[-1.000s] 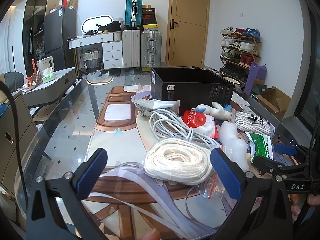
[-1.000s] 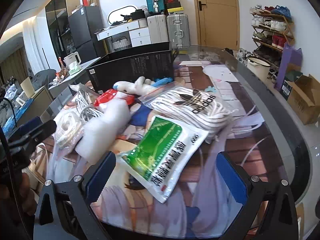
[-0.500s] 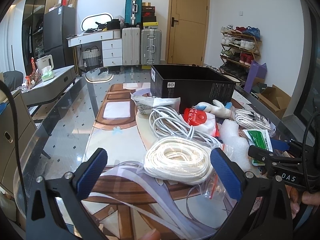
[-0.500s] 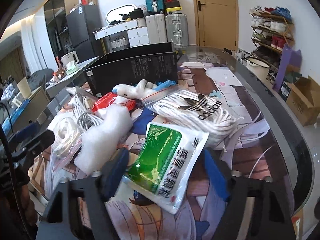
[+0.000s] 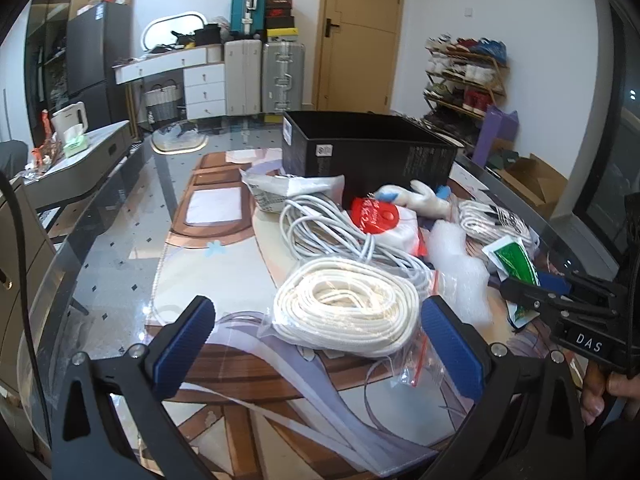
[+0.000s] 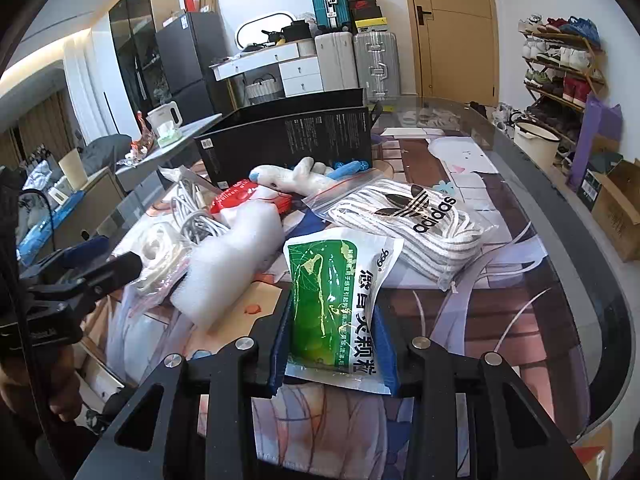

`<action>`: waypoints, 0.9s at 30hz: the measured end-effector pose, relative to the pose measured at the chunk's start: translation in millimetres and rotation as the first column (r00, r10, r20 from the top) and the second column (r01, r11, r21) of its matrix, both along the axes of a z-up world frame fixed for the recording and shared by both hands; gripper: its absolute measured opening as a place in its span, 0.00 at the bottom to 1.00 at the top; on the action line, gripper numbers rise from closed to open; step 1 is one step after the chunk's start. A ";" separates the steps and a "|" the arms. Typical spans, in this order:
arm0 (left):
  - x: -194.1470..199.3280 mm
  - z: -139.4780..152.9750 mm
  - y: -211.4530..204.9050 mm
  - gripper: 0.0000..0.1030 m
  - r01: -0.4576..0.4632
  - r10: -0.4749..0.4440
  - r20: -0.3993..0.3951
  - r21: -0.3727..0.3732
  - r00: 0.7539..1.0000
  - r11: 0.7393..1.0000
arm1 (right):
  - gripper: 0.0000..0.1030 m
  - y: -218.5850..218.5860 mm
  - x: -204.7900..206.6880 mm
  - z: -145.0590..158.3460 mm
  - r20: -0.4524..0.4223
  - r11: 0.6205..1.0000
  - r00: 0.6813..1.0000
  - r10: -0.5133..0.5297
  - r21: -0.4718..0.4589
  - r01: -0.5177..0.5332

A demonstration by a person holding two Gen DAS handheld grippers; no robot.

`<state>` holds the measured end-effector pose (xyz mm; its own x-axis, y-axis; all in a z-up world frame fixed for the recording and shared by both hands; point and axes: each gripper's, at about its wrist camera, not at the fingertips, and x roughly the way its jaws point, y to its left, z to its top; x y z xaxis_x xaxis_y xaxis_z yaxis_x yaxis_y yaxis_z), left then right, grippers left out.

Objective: Organize soft objects
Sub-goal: 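Close right gripper on green packet while left gripper closes on bagged rope coil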

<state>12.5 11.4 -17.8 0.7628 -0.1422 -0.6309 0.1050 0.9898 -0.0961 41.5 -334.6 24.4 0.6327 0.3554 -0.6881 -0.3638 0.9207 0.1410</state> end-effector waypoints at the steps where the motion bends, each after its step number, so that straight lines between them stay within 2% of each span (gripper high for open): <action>1: 0.2 0.0 -0.5 1.00 0.010 -0.010 -0.002 0.000 1.000 1.000 | 0.36 0.3 -1.5 0.6 0.005 1.000 1.000 0.002 0.000 -0.002; 13: 17.4 -12.1 -23.2 1.00 0.112 -0.102 -0.084 0.112 0.991 0.987 | 0.36 0.2 -8.4 5.3 0.026 0.999 0.999 0.025 0.018 -0.026; 18: 21.7 -16.4 -26.0 0.98 0.137 -0.126 -0.101 0.110 0.987 0.984 | 0.36 0.3 -9.5 5.7 0.028 0.999 0.999 0.030 0.017 -0.031; 27: 16.8 -14.5 -16.8 0.71 0.131 -0.126 -0.080 0.066 0.989 0.989 | 0.36 2.1 -10.9 7.6 0.043 0.999 0.998 0.042 0.016 -0.043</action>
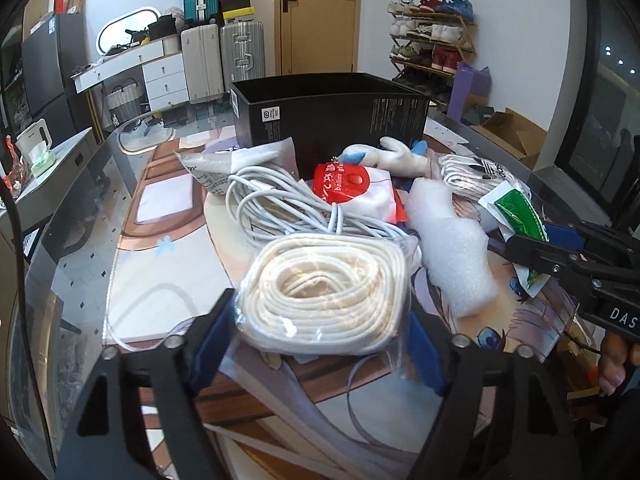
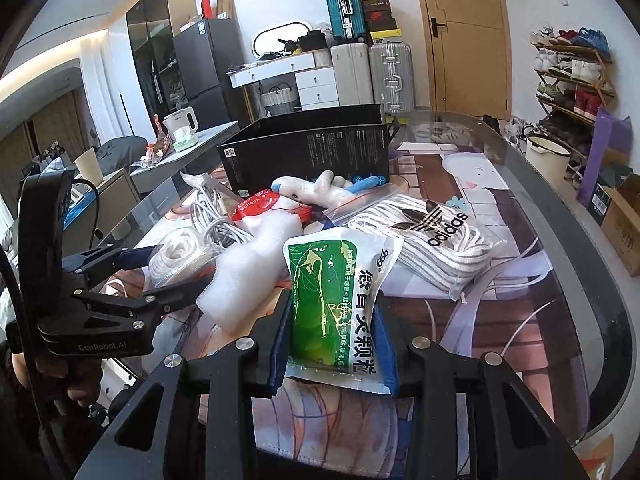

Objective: Organize soft objects
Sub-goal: 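Close right gripper on green packet while left gripper closes on bagged rope coil, then lift and carry green packet with right gripper while left gripper carries rope bag over black box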

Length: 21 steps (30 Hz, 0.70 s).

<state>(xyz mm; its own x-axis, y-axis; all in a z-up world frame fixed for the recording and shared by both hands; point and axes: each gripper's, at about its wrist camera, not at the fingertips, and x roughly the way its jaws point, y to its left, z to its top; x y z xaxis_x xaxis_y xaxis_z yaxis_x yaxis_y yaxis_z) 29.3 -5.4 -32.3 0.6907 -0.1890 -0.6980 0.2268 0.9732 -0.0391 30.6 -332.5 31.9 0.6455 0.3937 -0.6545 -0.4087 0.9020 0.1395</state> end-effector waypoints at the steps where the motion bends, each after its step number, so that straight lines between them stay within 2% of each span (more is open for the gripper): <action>1: 0.1 0.1 -0.1 0.68 -0.001 0.001 0.004 -0.003 1.000 1.000 | 0.36 0.0 -0.1 0.2 0.002 1.000 1.000 0.000 -0.001 0.000; 7: -13.0 2.7 5.9 0.61 -0.020 0.020 0.030 -0.012 0.999 1.000 | 0.36 0.7 -3.6 3.3 0.021 1.000 1.000 0.007 -0.001 -0.007; 21: -22.6 36.0 21.8 0.61 -0.093 0.099 0.126 -0.054 0.987 0.994 | 0.36 1.6 -5.3 25.9 0.078 0.999 0.996 0.041 0.013 -0.042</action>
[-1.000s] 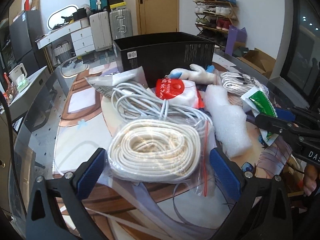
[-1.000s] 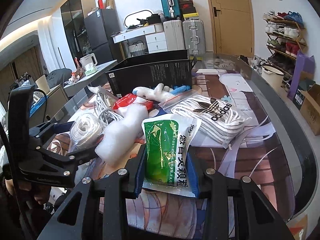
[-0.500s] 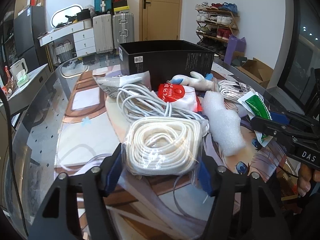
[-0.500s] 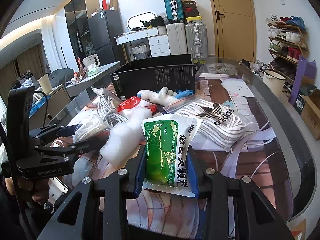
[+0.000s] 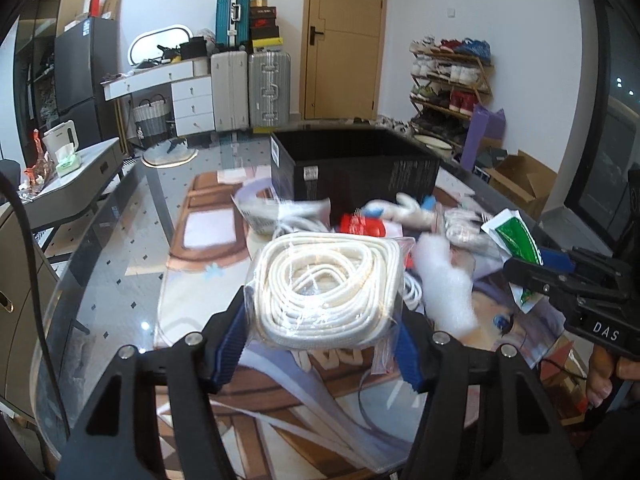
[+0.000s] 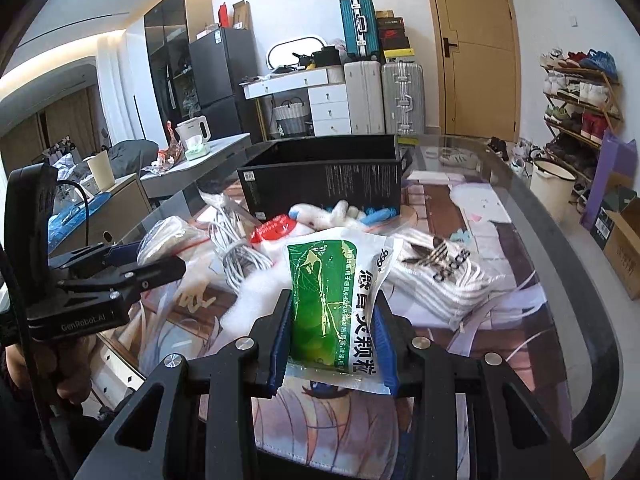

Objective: Organize soft objects
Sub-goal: 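Lift and carry green packet with right gripper while left gripper carries rope bag over black box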

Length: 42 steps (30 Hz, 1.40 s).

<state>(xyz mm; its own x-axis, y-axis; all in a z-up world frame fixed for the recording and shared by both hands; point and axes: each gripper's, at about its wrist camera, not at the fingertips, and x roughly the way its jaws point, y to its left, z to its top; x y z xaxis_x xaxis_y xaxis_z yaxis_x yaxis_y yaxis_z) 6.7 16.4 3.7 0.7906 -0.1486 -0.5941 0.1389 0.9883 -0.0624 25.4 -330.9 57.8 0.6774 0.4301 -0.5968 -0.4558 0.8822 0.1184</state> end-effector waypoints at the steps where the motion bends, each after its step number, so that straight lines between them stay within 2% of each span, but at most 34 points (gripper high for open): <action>1: 0.7 3.0 0.5 0.61 -0.003 0.003 0.007 -0.001 1.000 1.000 | 0.36 -0.5 0.9 2.4 0.005 1.000 1.000 0.001 0.001 -0.001; 14: 19.7 40.1 -4.4 0.61 -0.027 0.027 0.101 -0.001 0.995 1.000 | 0.36 2.9 25.4 38.3 0.082 0.999 0.995 0.051 0.010 -0.052; 24: 44.7 57.3 -7.4 0.61 -0.035 0.035 0.147 0.001 0.989 0.999 | 0.36 14.9 53.8 60.7 0.118 0.996 0.989 0.083 0.018 -0.086; 33: 68.1 68.4 -2.9 0.61 -0.044 0.045 0.178 -0.011 0.983 0.999 | 0.36 27.0 84.3 68.6 0.110 0.995 0.989 0.103 0.004 -0.104; 42: 94.2 61.8 0.9 0.61 -0.070 0.075 0.159 -0.036 0.984 0.997 | 0.36 36.9 118.9 60.5 0.093 0.995 0.991 0.096 0.001 -0.096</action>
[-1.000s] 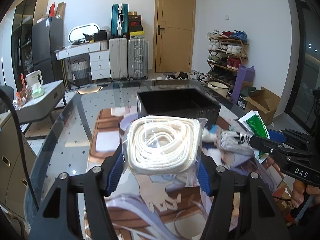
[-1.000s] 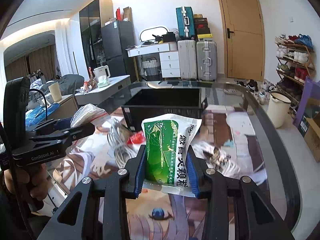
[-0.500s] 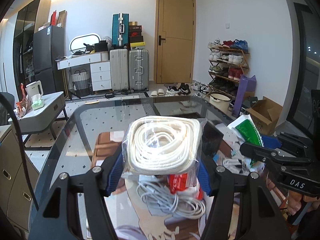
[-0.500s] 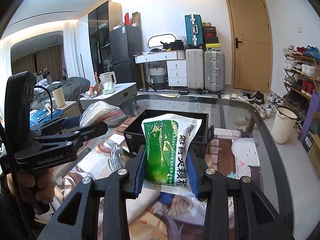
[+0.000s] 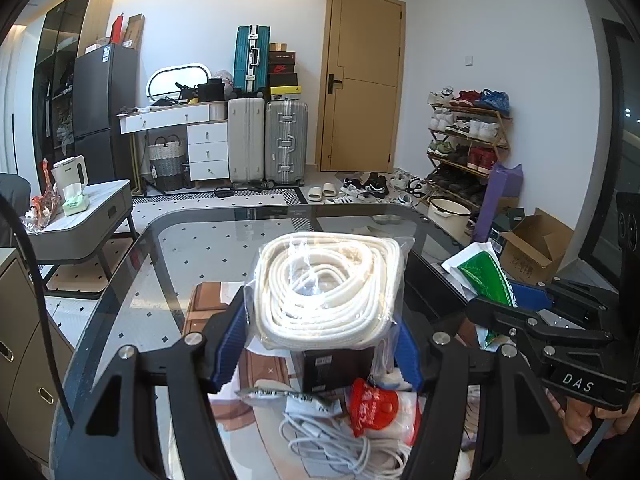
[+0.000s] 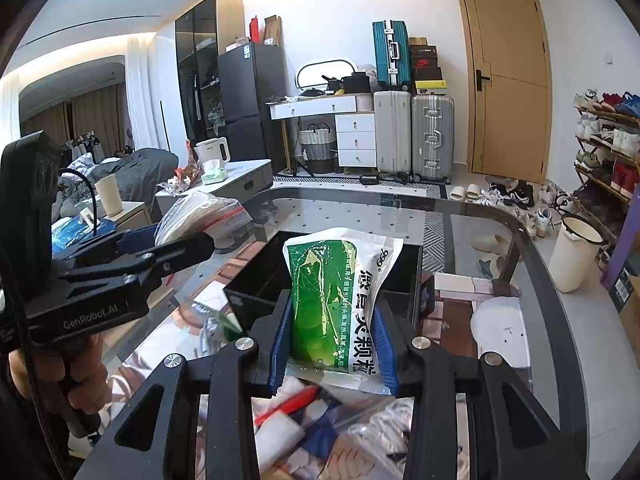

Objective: Organize soft objects
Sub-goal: 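Lift and carry green packet with right gripper while left gripper carries rope bag over black box, then lower and release green packet into black box while left gripper releases rope bag inside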

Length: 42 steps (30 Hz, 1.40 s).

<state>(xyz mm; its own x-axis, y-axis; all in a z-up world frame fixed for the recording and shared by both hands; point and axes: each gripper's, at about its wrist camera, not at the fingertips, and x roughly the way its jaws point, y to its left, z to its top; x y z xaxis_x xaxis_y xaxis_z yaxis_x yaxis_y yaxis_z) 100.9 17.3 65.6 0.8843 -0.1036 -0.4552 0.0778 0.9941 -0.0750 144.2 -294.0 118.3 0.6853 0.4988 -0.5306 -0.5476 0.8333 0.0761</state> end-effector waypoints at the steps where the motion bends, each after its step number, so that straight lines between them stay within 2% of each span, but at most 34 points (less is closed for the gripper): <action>1: 3.7 -1.3 -0.6 0.61 -0.001 0.001 -0.003 -0.001 1.000 1.000 | 0.36 0.9 5.0 -0.1 0.003 1.000 1.000 -0.001 -0.002 0.001; 13: 42.0 -21.1 -14.3 0.61 0.002 -0.002 -0.039 0.012 0.999 1.000 | 0.36 7.8 53.6 -6.3 -0.019 1.000 1.000 -0.022 0.002 0.022; 20: 59.0 -28.0 -20.7 0.61 0.003 -0.002 -0.058 0.016 0.998 1.000 | 0.36 19.7 72.3 -21.1 -0.038 0.999 0.999 0.000 -0.039 -0.001; 28: 73.1 -36.1 -24.5 0.61 0.016 -0.012 -0.099 0.041 0.995 0.999 | 0.36 26.1 85.0 -35.1 -0.054 0.998 0.998 0.013 -0.066 -0.017; 32: 75.4 -36.8 -27.6 0.61 0.018 -0.011 -0.101 0.072 0.995 0.997 | 0.36 30.8 89.7 -42.6 -0.063 0.995 0.998 0.029 -0.093 -0.035; 42: 76.9 -38.2 -29.3 0.62 0.029 -0.018 -0.106 0.094 0.994 0.995 | 0.36 37.2 92.1 -49.9 -0.078 0.988 0.996 0.032 -0.149 -0.043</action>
<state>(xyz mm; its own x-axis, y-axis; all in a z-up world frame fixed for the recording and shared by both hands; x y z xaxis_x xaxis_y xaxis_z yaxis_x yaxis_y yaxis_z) 177.9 -12.0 27.4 0.8289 -0.0755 -0.5543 0.0980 0.9951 0.0110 236.3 -256.8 68.4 0.6226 0.4341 -0.6511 -0.5763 0.8173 -0.0061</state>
